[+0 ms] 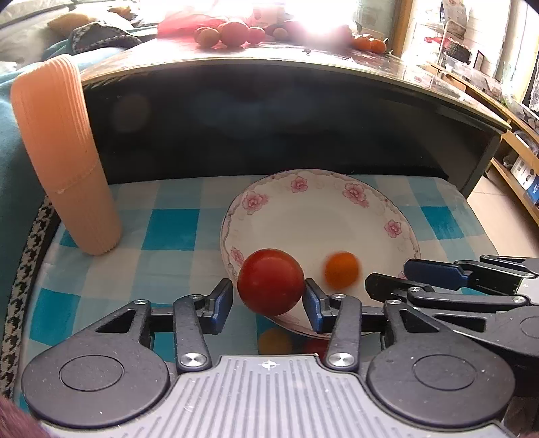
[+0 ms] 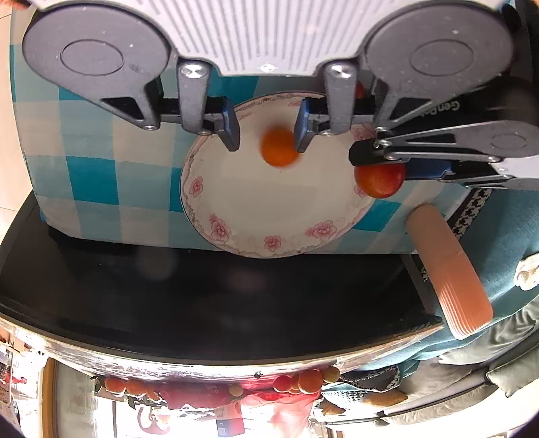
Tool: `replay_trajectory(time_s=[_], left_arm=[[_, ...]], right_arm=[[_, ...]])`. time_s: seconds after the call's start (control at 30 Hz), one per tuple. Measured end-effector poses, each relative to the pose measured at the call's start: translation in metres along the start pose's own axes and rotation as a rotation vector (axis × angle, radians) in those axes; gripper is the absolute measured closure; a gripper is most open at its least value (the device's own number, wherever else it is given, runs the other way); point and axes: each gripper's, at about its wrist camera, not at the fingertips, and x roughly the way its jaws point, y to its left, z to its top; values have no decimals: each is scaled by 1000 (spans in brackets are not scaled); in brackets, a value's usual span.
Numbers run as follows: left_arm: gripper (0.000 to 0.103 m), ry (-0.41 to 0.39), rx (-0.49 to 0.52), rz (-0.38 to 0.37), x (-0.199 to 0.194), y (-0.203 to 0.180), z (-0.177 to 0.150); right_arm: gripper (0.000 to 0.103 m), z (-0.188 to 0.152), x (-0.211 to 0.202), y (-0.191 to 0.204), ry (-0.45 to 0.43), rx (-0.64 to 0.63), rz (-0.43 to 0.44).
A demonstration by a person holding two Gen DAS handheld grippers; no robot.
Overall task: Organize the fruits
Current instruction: 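Carry tangerine and tomato over the white bowl and open both tools to drop them, then move both open tools back toward the fruit left on the cloth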
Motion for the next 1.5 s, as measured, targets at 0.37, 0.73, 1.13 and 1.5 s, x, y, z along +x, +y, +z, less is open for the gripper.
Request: replay_trajectory(time_s=[0.37,0.73,1.13,1.5], left_arm=[[36,-29,-16,0,-17,9,3],[34,-45,-25,-2,-51,20,-8],[33,-7,-60,9,-84,54,-52],[34,91,2,26,-67,77,-94]], right_arm=[[54,3,-14,3,-44,7,-9],[54,-6,-45,12,-51,18,-15],[54,-42,-73,46,-16,-3,12],[54,-77,-64,100,79,-131,97]])
